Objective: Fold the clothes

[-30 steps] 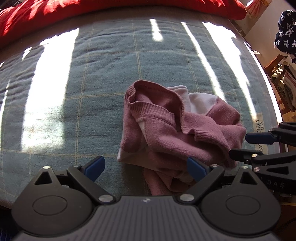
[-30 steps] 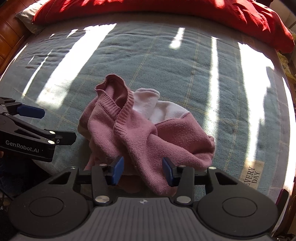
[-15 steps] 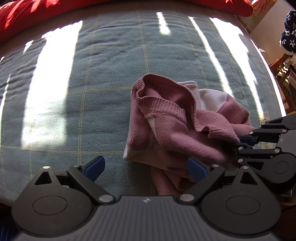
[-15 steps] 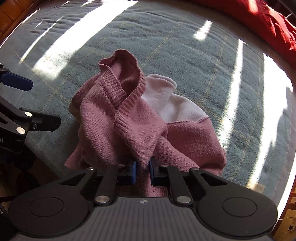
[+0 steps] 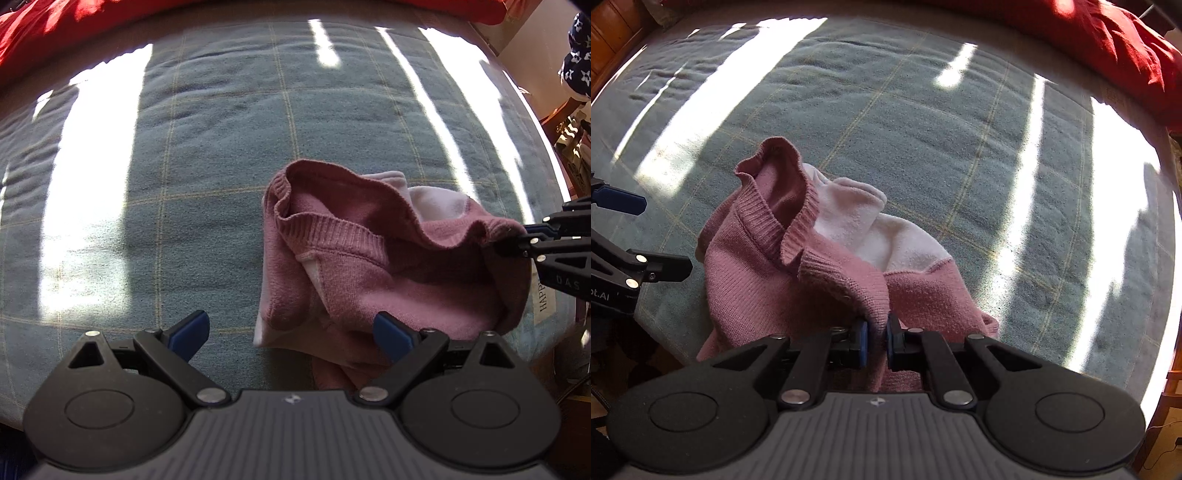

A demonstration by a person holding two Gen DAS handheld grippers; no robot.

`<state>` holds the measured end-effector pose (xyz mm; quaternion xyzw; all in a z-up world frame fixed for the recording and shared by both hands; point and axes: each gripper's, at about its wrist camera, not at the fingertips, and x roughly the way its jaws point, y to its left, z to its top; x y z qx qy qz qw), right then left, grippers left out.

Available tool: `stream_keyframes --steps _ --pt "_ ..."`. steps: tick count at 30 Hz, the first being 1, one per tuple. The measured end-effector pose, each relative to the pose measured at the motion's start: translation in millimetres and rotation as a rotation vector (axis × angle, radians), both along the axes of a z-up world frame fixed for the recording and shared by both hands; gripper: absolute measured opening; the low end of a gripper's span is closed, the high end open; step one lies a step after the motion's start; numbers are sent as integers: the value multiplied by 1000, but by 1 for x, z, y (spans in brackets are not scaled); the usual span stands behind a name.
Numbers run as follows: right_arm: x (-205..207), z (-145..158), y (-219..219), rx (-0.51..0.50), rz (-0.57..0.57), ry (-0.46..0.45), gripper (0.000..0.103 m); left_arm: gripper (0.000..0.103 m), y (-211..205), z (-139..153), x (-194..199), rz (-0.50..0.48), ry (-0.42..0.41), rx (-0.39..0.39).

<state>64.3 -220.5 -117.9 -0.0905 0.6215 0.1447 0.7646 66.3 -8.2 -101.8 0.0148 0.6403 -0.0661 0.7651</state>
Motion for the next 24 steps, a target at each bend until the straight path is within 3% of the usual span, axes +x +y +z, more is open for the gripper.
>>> stream_keyframes --steps 9,12,14,19,22,24 --pt "26 -17 -62 -131 -137 4 11 94 7 -4 20 -64 -27 10" --pt "28 -20 -69 -122 -155 16 11 94 6 -6 23 -110 -45 28" --pt "28 -21 -74 -113 -165 24 11 87 7 -6 26 -136 -57 21" --pt "23 -7 -65 -30 -147 27 18 55 9 -9 35 -188 -56 -22" --pt "20 2 -64 11 -146 17 18 42 8 -16 42 -208 -52 -61" --pt "18 8 -63 33 -142 9 18 41 7 -21 45 -212 -54 -84"
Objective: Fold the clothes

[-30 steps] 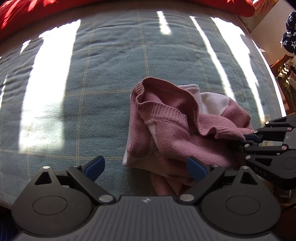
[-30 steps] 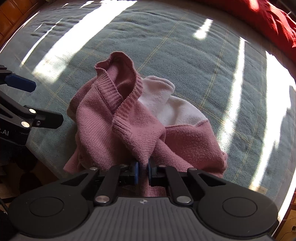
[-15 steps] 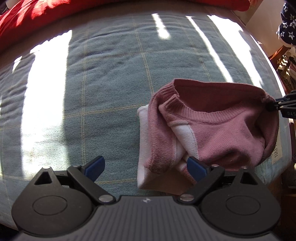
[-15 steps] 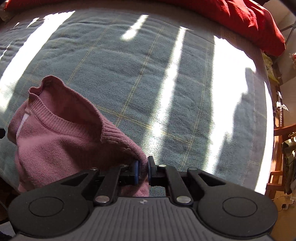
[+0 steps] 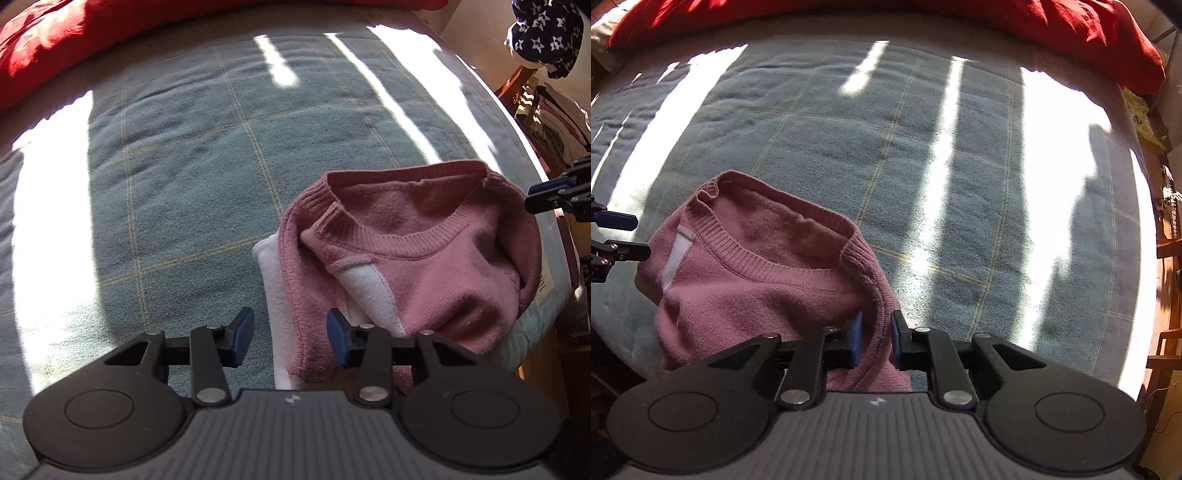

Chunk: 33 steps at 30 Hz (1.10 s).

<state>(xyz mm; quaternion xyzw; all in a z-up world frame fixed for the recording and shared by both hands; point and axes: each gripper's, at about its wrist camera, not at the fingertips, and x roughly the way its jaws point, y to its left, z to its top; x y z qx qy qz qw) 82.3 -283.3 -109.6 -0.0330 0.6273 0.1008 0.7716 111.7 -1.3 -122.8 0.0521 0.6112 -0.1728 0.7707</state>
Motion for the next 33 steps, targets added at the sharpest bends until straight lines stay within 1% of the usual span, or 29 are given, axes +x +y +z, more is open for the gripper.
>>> stream_keyframes --steps 2,4,5,8,10,11,14,16,17,19,20,21,22,24,26,27,29,30,33 --pt "-2 4 1 11 10 -8 21 41 -2 -6 3 -5 -1 -18" --pt "-4 5 1 7 11 -13 27 41 -6 -12 6 -9 -2 -29" --pt "-6 5 0 6 11 -15 28 41 -8 -16 8 -12 0 -34" --pt "-10 0 -3 -2 0 -5 30 41 -13 -28 12 -18 24 -51" --pt "-13 -6 -5 -3 -10 5 36 40 -15 -35 13 -17 41 -58" --pt "-14 -9 -6 0 -16 10 37 40 -16 -38 14 -17 48 -61" --pt "-15 -21 -9 10 -47 31 41 33 -15 -39 13 -14 58 -76" --pt "-15 -32 -10 23 -55 60 49 26 -12 -40 13 1 72 -87" --pt "-15 -37 -9 31 -55 74 49 24 -11 -41 13 12 81 -93" --pt "-15 -45 -8 42 -48 93 46 17 -7 -42 13 33 99 -106" --pt "-15 -47 -7 43 -44 102 42 16 -5 -42 13 41 107 -112" --pt "-15 -49 -6 43 -39 105 20 16 -2 -42 13 52 110 -121" --pt "-16 -49 -6 42 -35 107 13 17 3 -42 14 72 112 -140" --pt "-15 -50 -6 45 -29 112 14 18 12 -45 15 97 128 -181" --pt "-13 -51 -7 73 -30 124 15 19 16 -51 17 107 151 -204" --pt "-12 -53 -8 83 -29 125 15 19 15 -56 19 106 172 -218" --pt "-10 -55 -6 91 -16 135 15 16 13 -60 21 106 195 -221" --pt "-9 -55 -4 90 -7 136 13 7 12 -57 22 101 185 -215" --pt "-4 -52 -3 78 1 126 11 6 12 -46 26 123 140 -192"
